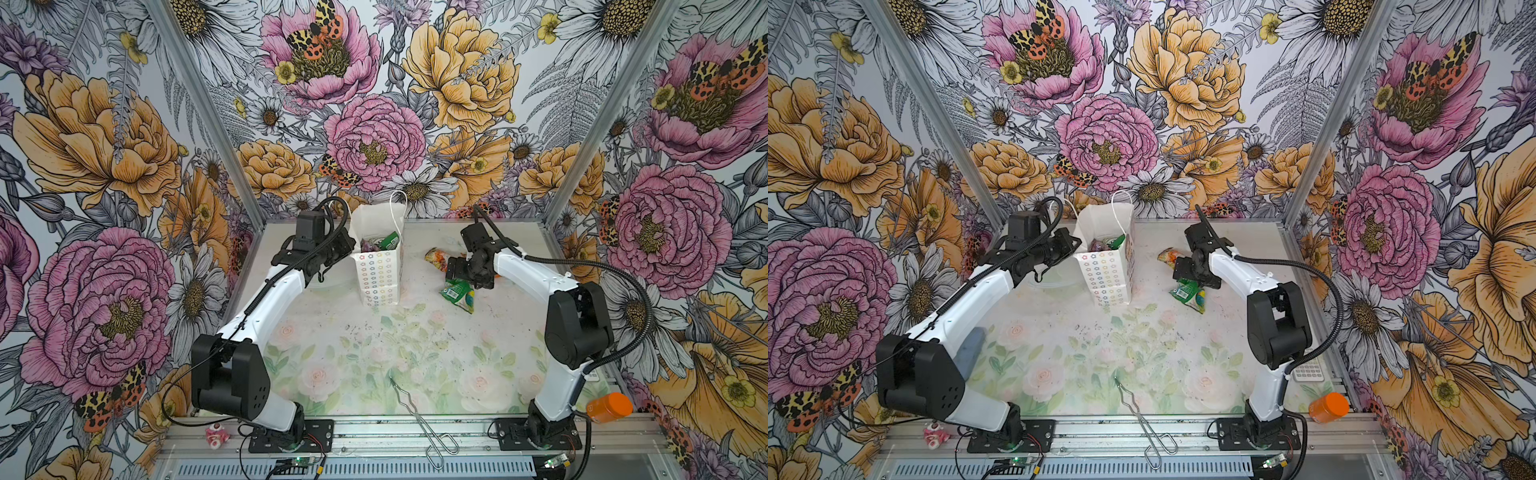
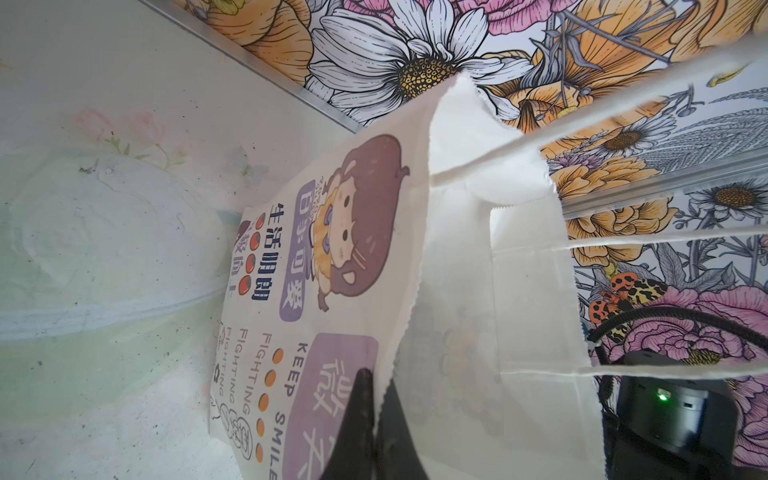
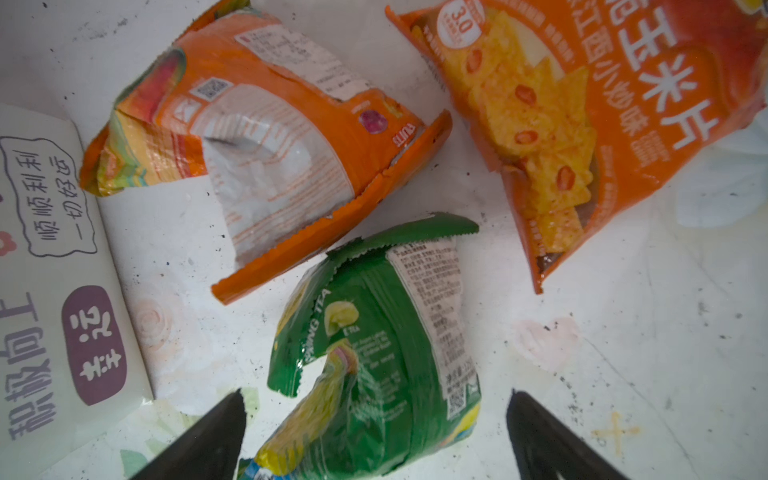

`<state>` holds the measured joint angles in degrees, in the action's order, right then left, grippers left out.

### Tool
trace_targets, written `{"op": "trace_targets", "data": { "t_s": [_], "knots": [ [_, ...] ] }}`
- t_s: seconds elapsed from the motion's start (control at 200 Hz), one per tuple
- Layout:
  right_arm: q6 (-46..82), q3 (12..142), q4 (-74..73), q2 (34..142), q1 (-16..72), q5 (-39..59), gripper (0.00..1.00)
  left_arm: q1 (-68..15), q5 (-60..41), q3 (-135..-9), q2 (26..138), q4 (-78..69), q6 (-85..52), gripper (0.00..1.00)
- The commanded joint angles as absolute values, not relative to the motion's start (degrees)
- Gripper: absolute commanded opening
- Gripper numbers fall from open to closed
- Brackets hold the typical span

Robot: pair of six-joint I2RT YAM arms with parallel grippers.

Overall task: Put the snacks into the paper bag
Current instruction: 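Lower the right gripper onto the green packet and close on it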

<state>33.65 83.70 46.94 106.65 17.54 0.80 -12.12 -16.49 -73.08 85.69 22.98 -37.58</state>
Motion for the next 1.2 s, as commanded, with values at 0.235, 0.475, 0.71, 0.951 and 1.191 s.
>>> {"op": "trace_targets", "data": {
  "t_s": [0.235,0.475,0.71,0.951,1.191],
  "knots": [
    [34.09,84.55,45.36,111.19,17.23,1.75,1.0,-11.68,-15.86,-73.92,85.67,23.01,-37.44,0.0],
    [34.23,83.49,43.96,113.59,17.23,3.18,1.0,-11.76,-15.83,-74.02,85.8,23.03,-37.53,0.0],
    [34.74,81.78,42.26,114.93,17.36,5.07,1.0,-11.85,-15.76,-73.92,85.73,23.03,-37.62,0.0],
    [35.43,80.45,40.66,116.55,17.71,7.18,0.98,-11.93,-15.67,-73.96,85.91,22.98,-37.62,0.0],
    [35.24,79.27,40.17,115.49,17.96,7.48,0.88,-11.88,-15.73,-74.14,86.0,23.02,-37.53,0.0]
  ]
}}
